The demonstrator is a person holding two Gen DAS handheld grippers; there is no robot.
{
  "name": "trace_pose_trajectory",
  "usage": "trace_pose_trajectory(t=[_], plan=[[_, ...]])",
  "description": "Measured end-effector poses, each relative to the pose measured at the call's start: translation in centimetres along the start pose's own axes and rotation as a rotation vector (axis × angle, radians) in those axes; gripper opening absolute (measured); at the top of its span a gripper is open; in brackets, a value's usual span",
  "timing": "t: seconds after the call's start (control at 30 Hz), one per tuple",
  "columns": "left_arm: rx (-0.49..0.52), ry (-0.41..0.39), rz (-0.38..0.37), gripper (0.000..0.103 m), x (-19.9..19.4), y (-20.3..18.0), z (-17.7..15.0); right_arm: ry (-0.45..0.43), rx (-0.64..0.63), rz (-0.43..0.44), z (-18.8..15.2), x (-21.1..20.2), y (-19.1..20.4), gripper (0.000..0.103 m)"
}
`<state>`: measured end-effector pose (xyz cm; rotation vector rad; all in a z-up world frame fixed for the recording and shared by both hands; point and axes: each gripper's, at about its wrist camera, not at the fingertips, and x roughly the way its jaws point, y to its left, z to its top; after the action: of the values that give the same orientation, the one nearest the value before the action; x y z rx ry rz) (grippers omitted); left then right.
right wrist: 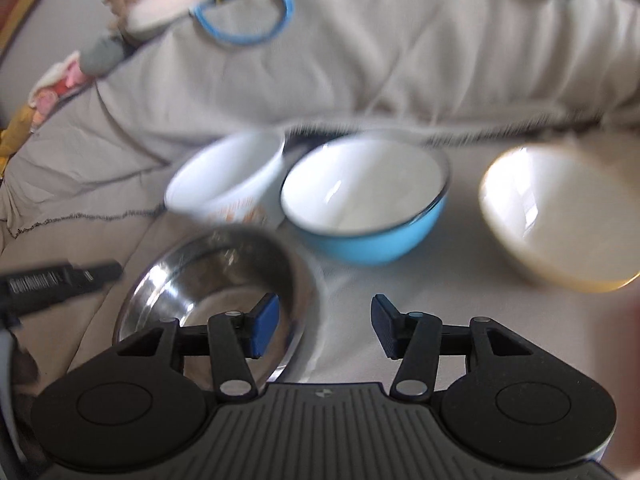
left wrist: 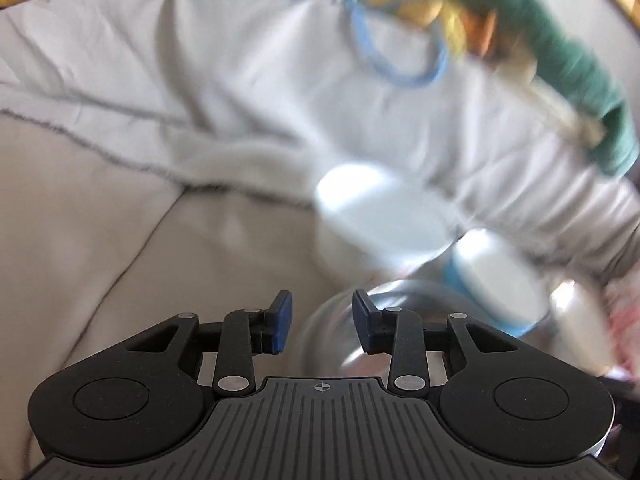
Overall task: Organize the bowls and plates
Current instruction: 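Open both grippers and withdraw from the steel basin, then move both tools to the rim of the yellow-rimmed white bowl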
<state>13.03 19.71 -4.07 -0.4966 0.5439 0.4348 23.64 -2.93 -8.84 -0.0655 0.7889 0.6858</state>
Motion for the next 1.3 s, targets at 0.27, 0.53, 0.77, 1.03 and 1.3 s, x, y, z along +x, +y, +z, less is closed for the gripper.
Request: trace_pose_trajectory(t=[0.27, 0.53, 0.77, 1.03, 1.3], plan=[[-0.096, 0.373, -0.419, 0.037, 7.6, -9.7, -3.8, -0.108, 0.042, -0.274, 3.2, -4.6, -11.3, 0.061], [-0.019, 0.543, -0.563, 0.037, 10.4, -20.3, -5.1, -0.065, 0.165, -0.325, 4.5, -2.8, -19.9, 0.061], [-0.014, 0.463, -0.305, 0.037, 13.3, -19.8, -4.7, 0.004, 0.26, -0.194, 6.1, 1.4, -21.6, 0.059], [0.13, 0.591, -0.378, 0.034, 16.7, -21.1, -4.3, 0.059, 0.238, -0.116, 6.1, 2.4, -20.4, 0.037], [0.383, 0.67, -0.46, 0.018, 9.8, -21.0, -4.0, 0.077, 0.207, 0.029, 3.1, -2.2, -18.0, 0.037]])
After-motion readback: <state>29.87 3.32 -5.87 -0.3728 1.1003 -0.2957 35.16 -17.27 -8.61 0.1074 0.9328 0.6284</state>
